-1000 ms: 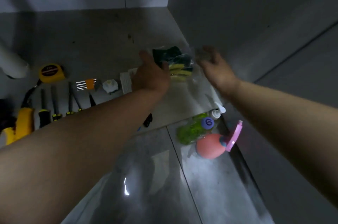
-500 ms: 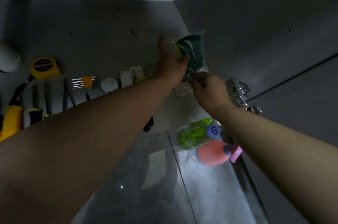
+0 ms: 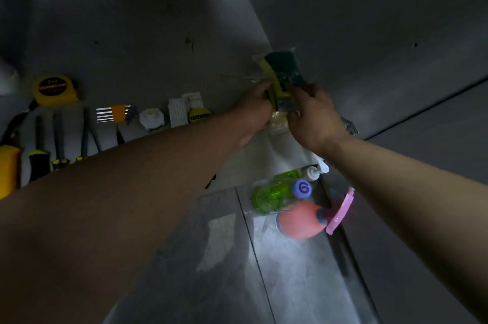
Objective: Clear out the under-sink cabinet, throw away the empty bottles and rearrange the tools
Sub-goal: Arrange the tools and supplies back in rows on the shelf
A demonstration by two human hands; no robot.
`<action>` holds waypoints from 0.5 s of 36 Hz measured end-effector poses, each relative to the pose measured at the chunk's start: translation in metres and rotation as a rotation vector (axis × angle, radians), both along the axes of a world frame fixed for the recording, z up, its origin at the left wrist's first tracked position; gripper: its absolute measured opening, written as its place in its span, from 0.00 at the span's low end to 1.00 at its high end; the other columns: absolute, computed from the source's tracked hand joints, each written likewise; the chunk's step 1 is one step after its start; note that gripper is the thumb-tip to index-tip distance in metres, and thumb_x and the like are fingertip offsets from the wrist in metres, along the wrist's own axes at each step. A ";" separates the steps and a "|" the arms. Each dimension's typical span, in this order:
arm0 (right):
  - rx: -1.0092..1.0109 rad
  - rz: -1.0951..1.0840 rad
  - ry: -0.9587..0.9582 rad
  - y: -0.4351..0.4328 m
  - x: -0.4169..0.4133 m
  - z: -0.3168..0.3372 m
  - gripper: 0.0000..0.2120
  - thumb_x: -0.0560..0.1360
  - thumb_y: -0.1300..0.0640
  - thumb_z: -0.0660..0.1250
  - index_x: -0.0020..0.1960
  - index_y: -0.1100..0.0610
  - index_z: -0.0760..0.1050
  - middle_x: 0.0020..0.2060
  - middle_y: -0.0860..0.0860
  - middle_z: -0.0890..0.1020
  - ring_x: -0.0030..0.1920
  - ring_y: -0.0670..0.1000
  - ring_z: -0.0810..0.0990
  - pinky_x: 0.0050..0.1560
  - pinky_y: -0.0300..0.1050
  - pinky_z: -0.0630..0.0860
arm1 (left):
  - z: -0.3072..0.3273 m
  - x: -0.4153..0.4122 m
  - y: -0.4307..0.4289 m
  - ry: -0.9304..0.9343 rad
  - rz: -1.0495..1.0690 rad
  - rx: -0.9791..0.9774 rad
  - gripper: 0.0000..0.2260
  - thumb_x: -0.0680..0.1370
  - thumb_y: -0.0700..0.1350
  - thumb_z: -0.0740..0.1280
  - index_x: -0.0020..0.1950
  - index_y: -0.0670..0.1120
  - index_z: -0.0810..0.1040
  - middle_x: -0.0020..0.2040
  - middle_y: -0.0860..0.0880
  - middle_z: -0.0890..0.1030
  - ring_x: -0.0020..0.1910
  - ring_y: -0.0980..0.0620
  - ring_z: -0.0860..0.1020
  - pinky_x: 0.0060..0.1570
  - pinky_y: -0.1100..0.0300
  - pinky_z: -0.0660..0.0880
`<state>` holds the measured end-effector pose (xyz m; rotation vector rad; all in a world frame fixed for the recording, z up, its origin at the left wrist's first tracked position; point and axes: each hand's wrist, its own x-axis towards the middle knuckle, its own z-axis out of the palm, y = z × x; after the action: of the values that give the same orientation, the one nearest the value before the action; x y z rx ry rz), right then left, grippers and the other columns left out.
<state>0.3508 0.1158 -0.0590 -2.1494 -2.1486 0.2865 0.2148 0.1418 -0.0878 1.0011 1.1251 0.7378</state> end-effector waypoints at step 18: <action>-0.048 0.147 0.028 -0.088 0.051 0.035 0.15 0.69 0.67 0.63 0.46 0.50 0.81 0.45 0.48 0.78 0.47 0.48 0.76 0.51 0.41 0.73 | -0.008 -0.012 -0.041 0.349 -0.089 0.542 0.12 0.74 0.33 0.63 0.53 0.41 0.80 0.50 0.39 0.81 0.48 0.40 0.80 0.50 0.46 0.78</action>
<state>0.4019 0.0274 -0.0243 -2.0012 -2.3111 0.3805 0.2025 0.1007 -0.0960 1.6771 1.1924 0.8367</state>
